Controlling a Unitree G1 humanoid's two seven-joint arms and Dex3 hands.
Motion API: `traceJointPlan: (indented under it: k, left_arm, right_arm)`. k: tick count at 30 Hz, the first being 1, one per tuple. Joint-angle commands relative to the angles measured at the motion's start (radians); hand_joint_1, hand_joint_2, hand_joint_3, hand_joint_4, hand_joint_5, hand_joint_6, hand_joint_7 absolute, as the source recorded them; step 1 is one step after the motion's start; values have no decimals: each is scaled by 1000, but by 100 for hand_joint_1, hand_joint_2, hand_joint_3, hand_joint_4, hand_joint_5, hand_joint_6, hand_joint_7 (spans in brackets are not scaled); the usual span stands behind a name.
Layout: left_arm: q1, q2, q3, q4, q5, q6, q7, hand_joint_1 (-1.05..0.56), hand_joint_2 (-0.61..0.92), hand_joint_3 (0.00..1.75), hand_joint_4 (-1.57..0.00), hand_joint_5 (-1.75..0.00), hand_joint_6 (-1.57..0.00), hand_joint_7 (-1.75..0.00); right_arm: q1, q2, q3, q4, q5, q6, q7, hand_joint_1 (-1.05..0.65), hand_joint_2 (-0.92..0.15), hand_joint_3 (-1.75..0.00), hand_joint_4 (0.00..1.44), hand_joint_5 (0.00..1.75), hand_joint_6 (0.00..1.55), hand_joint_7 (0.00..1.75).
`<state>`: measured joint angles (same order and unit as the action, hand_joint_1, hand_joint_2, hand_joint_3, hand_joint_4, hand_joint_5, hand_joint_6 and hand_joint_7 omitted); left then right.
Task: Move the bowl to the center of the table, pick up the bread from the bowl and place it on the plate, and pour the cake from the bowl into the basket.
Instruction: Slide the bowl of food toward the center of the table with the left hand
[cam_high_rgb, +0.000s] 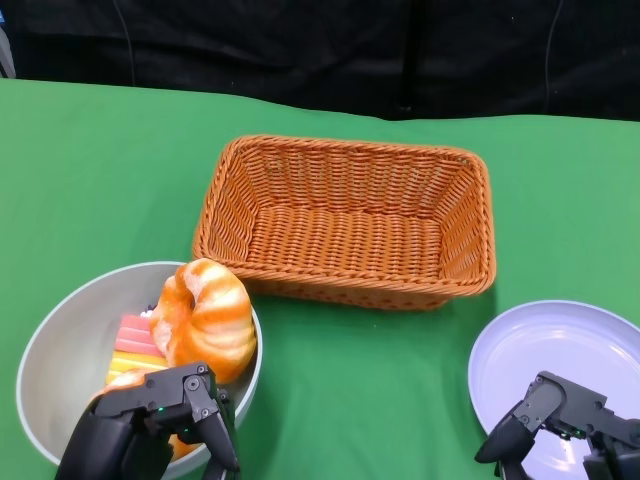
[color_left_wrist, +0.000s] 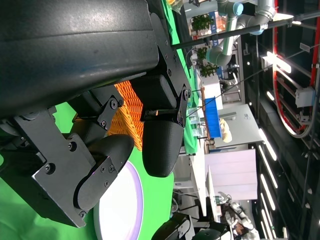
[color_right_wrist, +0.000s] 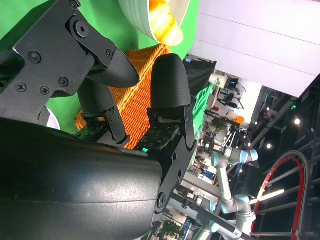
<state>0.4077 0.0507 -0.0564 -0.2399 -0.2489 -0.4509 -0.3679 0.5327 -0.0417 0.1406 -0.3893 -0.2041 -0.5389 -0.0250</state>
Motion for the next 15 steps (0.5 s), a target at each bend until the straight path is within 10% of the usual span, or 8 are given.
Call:
traceJointPlan:
  k: [1,15]
  left_arm:
    - [-3,4,10,6,-4,-14,6,5,34,159,-98,-172,-94,-149]
    - [-1,4,15,3,-13,-14,2,6,33,159,-99,-169,-94,-146]
  right_arm:
    - [4,-9,-7,-12,11,-5,3,-6,-30,-147,73,165,75,140]
    - [15,-6,-2,-10,4,-2,5,-5,-31,-146,71,167,75,141]
